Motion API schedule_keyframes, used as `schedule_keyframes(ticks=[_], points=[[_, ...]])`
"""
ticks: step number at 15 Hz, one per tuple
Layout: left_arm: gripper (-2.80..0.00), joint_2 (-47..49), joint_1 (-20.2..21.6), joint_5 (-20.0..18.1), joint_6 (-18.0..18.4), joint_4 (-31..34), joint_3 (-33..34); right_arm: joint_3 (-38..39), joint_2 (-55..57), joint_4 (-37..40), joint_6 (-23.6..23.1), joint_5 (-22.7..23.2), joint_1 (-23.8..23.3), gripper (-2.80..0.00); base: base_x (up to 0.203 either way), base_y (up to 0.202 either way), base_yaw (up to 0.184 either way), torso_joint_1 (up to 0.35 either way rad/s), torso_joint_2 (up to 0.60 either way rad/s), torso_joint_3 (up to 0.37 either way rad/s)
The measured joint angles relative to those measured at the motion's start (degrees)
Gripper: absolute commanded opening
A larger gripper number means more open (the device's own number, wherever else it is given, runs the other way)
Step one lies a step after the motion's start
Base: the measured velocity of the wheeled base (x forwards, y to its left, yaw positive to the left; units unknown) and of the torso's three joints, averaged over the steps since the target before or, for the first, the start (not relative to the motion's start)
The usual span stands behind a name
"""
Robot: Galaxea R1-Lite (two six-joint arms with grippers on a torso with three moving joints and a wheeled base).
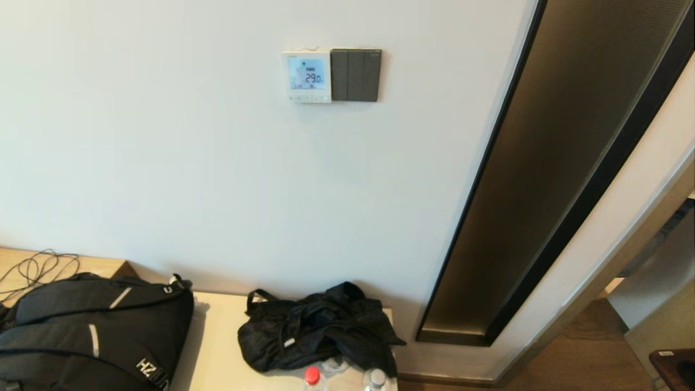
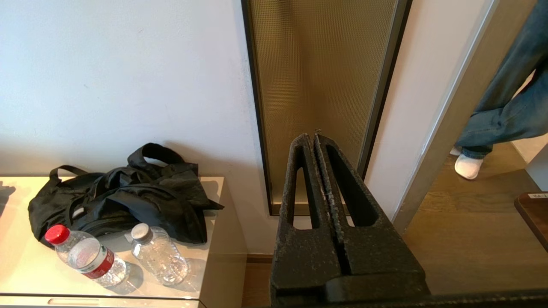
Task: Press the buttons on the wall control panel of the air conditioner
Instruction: Turn off the central air conditioner
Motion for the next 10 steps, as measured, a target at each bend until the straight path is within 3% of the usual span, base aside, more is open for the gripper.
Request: schedule_keyframes(ticks=[4,7,10], points=[[-2.80,16.01,-7.71,2.41,0.91,-9.66,-8.16,0.00,0.00,0.00,-0.01,0.00,0.00,-2.80,0.000,0.000,0.000,0.000,0.00,0.000],[-2.80,25.84,-14.79,6.16,1.13,-10.99,-18.39,0.00,0.00,0.00,-0.01,-0.02,-0.02,-2.80,0.000,0.000,0.000,0.000,0.00,0.000],[-2.80,34.50,-20.03,7.31,1.16,-10.77,-28.00,0.00,0.00,0.00,-0.01,0.00,0.00,-2.80,0.000,0.000,0.000,0.000,0.00,0.000]])
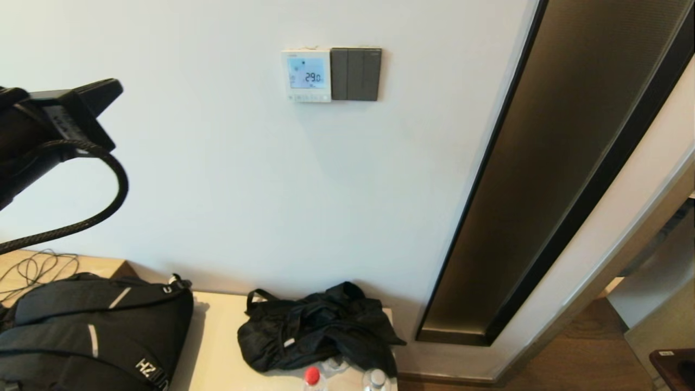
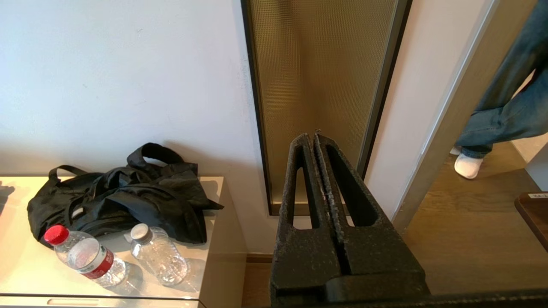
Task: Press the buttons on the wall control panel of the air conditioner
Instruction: Turn off the central air conditioner
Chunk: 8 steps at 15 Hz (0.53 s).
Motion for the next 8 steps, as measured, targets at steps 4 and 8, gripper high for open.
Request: schedule_keyframes(ticks=[4,8], points=[[-2.80,11.63,-4.25,0.04,-0.02,-0.13,-10.08,0.00,0.00,0.00,0.00,0.00,0.00,-2.80,0.000,0.000,0.000,0.000,0.00,0.000],[-2.80,22.46,-8.06,0.08,-0.11,-0.57,-18.99,0.00,0.00,0.00,0.00,0.00,0.00,-2.80,0.000,0.000,0.000,0.000,0.00,0.000]])
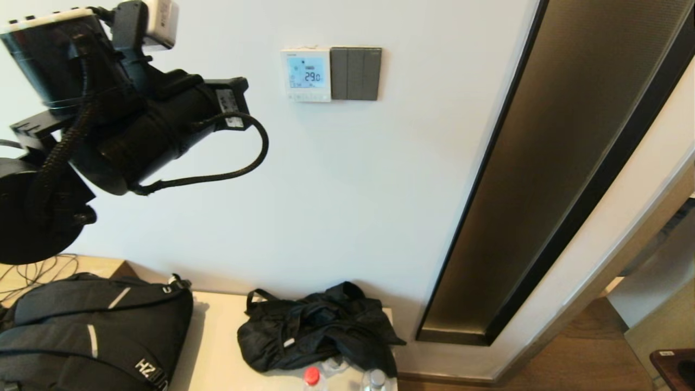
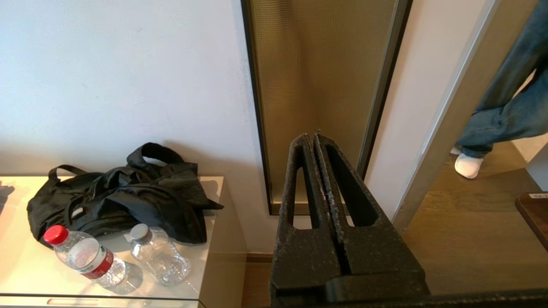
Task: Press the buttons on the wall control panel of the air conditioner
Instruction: Turn off the central air conditioner
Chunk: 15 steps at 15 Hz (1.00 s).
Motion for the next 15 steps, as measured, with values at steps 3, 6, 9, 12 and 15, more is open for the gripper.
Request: schedule_keyframes(ticks=[3,6,9,12,15], points=[[-2.80,6.22,-1.84,-0.05,-0.17,-0.35,-4.90,0.00,0.00,0.00,0.00,0.00,0.00,-2.80,0.000,0.000,0.000,0.000,0.00,0.000],[-2.80,11.14,-4.02,0.05,-0.17,-0.55,-9.53,0.00,0.00,0.00,0.00,0.00,0.00,-2.80,0.000,0.000,0.000,0.000,0.00,0.000],[-2.80,15.49,-5.97,0.37,-0.05,-0.48,-14.20,0.00,0.00,0.00,0.00,0.00,0.00,-2.80,0.000,0.000,0.000,0.000,0.00,0.000],[-2.80,19.11,-7.30,0.45,0.27,0.38,-18.56,0.00,0.00,0.00,0.00,0.00,0.00,-2.80,0.000,0.000,0.000,0.000,0.00,0.000],[-2.80,22.01,-7.53,0.50,0.38,2.57,-22.93,0.00,0.00,0.00,0.00,0.00,0.00,-2.80,0.000,0.000,0.000,0.000,0.00,0.000]])
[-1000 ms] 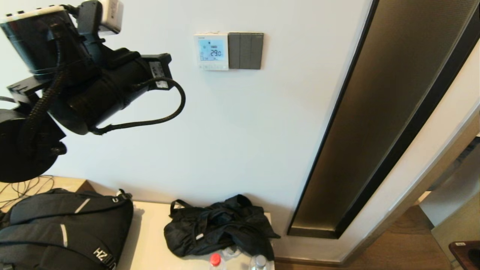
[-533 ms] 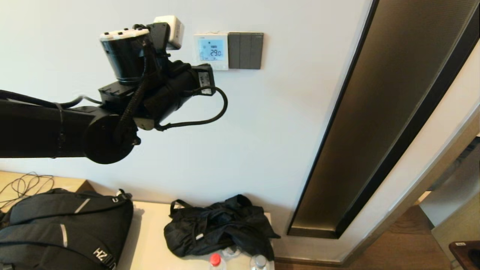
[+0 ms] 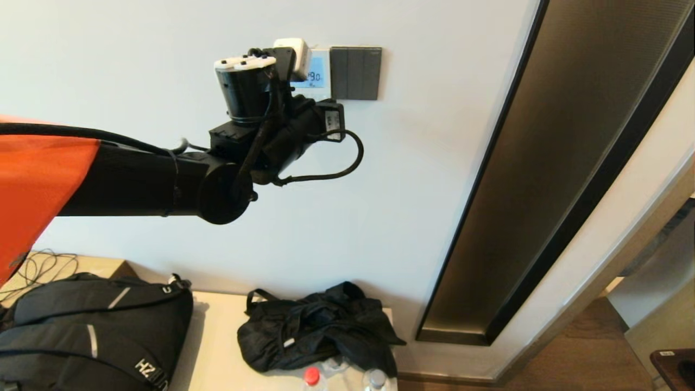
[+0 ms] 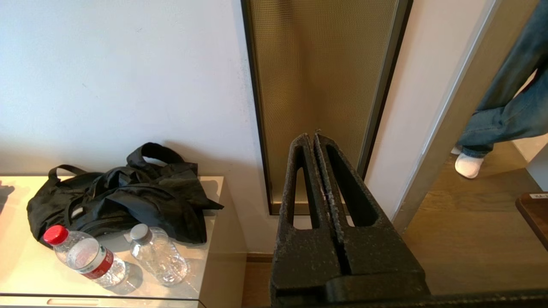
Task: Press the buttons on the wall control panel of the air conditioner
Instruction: Turn off the central air conditioner
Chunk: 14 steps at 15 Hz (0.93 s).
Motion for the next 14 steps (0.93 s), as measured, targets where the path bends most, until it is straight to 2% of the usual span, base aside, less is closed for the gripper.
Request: schedule_keyframes(ticks=[14], points=[[-2.80,6.47,2.86,0.06,1.57,3.97,-9.74,0.00,0.00,0.00,0.00,0.02,0.00,-2.80,0.000,0.000,0.000,0.000,0.00,0.000]])
